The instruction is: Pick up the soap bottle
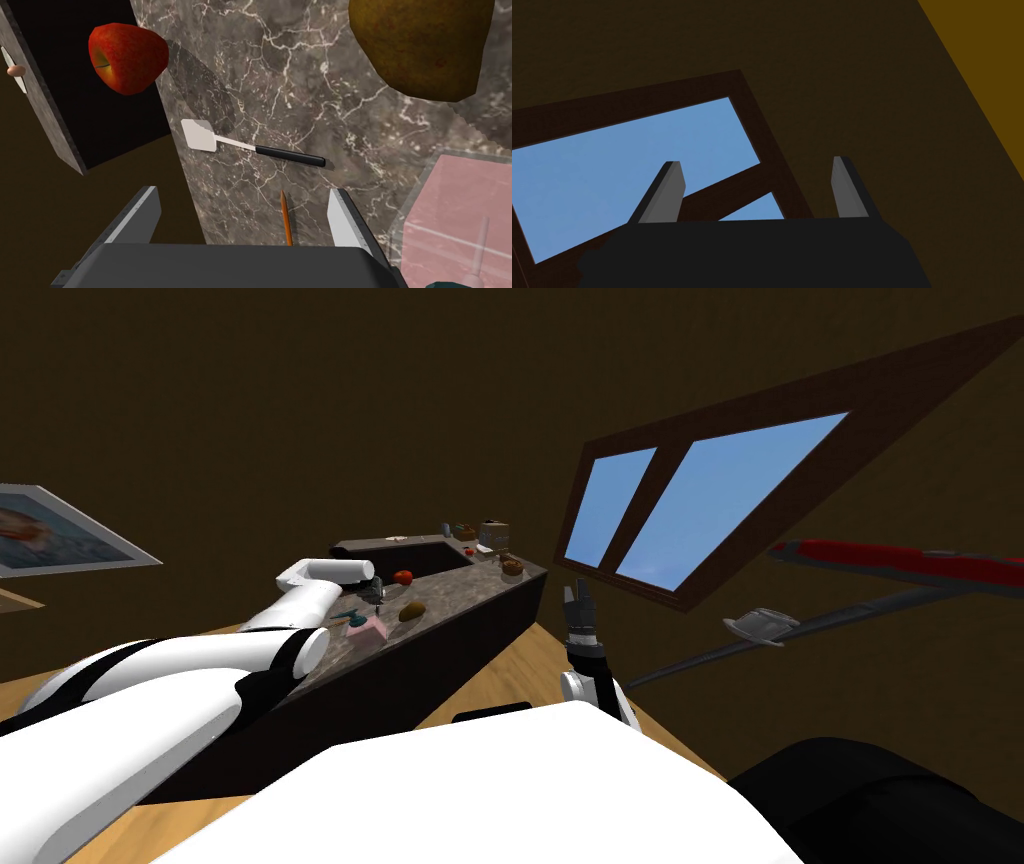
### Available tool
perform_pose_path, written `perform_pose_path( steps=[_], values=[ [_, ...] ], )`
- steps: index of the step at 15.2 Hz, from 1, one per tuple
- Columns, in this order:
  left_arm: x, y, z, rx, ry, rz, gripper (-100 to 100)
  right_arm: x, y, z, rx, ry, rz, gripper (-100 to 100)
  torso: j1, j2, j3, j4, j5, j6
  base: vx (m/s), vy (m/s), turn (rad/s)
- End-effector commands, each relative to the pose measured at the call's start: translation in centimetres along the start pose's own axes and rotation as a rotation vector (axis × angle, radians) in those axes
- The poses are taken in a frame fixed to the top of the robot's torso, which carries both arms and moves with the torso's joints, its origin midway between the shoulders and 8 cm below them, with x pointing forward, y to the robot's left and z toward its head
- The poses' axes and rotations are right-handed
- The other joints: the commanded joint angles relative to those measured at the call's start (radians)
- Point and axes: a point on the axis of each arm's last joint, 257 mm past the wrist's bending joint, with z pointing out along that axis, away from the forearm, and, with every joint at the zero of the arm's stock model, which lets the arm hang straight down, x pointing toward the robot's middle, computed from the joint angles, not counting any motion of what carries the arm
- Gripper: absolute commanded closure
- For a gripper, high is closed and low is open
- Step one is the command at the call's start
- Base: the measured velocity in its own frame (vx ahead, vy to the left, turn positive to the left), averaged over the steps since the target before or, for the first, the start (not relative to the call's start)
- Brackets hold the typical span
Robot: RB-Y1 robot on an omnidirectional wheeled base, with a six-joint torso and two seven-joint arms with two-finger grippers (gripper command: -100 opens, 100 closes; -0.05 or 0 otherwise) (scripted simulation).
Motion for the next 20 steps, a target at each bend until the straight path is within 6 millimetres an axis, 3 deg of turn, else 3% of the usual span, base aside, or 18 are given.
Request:
perform_pose_path(
  steps=[1, 2, 9, 15, 18, 20],
  values=[
    [-0.2, 0.1, -0.7, -0.051, 0.003, -0.027, -100, 0.0, 0.0, 0.0, 0.000, 0.000, 0.000, 0, 0.000, 0.000, 0.000, 0.000, 0.000, 0.000, -0.006, -0.002, -0.001],
    [-0.4, 1.1, -0.6, -0.082, -0.002, -0.029, -100, 0.0, 0.0, 0.0, 0.000, 0.000, 0.000, 0, 0.000, 0.000, 0.000, 0.000, 0.000, 0.000, -0.007, -0.001, 0.000],
    [-0.8, 2.7, -1.8, -0.207, 0.004, -0.071, -100, 0.0, 0.0, 0.0, 0.000, 0.000, 0.000, 0, 0.001, 0.001, 0.000, 0.000, 0.000, 0.000, -0.008, 0.003, 0.004],
    [-0.7, 4.6, -4.0, -0.348, 0.021, -0.115, -100, 0.0, 0.0, 0.0, 0.000, 0.000, 0.000, 0, 0.002, 0.001, 0.001, 0.000, 0.000, 0.000, -0.016, 0.013, 0.013],
    [-0.8, 5.2, -3.8, -0.362, 0.018, -0.119, -100, 0.0, 0.0, 0.0, 0.000, 0.000, 0.000, 0, 0.001, 0.001, 0.000, 0.000, 0.000, 0.000, -0.006, 0.008, 0.002],
    [-0.8, 6.5, -4.9, -0.441, 0.027, -0.141, -100, 0.0, 0.0, 0.0, 0.000, 0.000, 0.000, 0, 0.001, 0.000, 0.000, 0.000, 0.000, 0.000, -0.012, 0.015, 0.026]
  ],
)
